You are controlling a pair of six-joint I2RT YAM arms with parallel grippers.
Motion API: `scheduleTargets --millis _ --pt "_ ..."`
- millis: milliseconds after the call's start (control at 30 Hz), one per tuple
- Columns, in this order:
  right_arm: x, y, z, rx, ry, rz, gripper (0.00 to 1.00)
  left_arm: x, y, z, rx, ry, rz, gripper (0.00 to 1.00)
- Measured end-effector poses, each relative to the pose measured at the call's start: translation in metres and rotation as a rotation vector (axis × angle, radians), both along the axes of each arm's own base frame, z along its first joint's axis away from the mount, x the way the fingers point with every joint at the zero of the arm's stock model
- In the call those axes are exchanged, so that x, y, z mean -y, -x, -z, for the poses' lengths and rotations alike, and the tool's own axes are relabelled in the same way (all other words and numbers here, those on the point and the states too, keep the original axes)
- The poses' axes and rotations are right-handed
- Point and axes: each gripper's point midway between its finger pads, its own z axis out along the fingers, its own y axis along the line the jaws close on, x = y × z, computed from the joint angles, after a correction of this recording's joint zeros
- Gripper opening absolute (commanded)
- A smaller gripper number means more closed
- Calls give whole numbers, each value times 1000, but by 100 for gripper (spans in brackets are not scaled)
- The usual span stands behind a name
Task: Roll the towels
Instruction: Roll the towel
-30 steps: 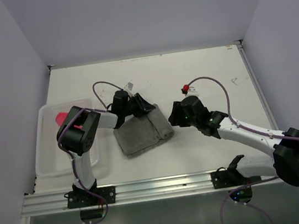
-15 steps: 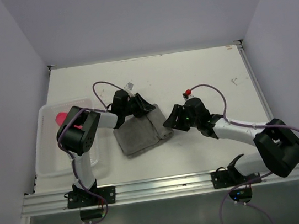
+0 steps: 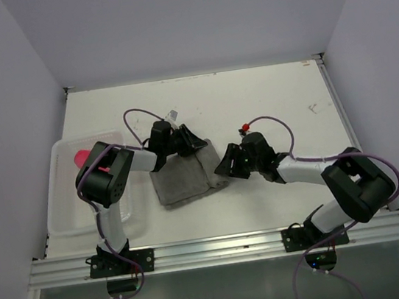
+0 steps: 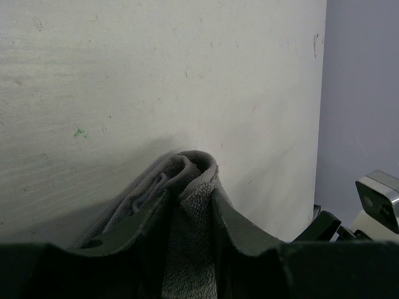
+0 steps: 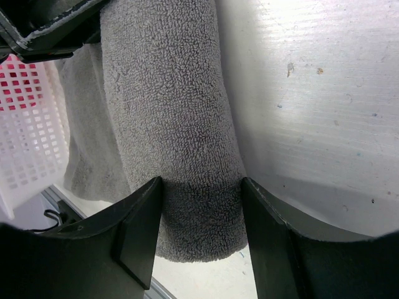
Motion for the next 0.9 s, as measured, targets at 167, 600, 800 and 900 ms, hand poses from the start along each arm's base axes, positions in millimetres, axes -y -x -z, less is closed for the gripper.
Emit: scheduleTargets --millis 167,600,800,900 --pt "-3 0 1 15 11 -16 37 0 1 1 4 2 -2 36" --pt "-24 4 -19 206 327 -129 0 -7 0 -1 -8 -29 -20 36" --pt "-5 1 -22 301 588 -135 0 -18 3 -6 -23 -107 -31 36" --pt "-1 4 -24 358 737 -166 0 -26 1 -6 -24 -157 -50 36"
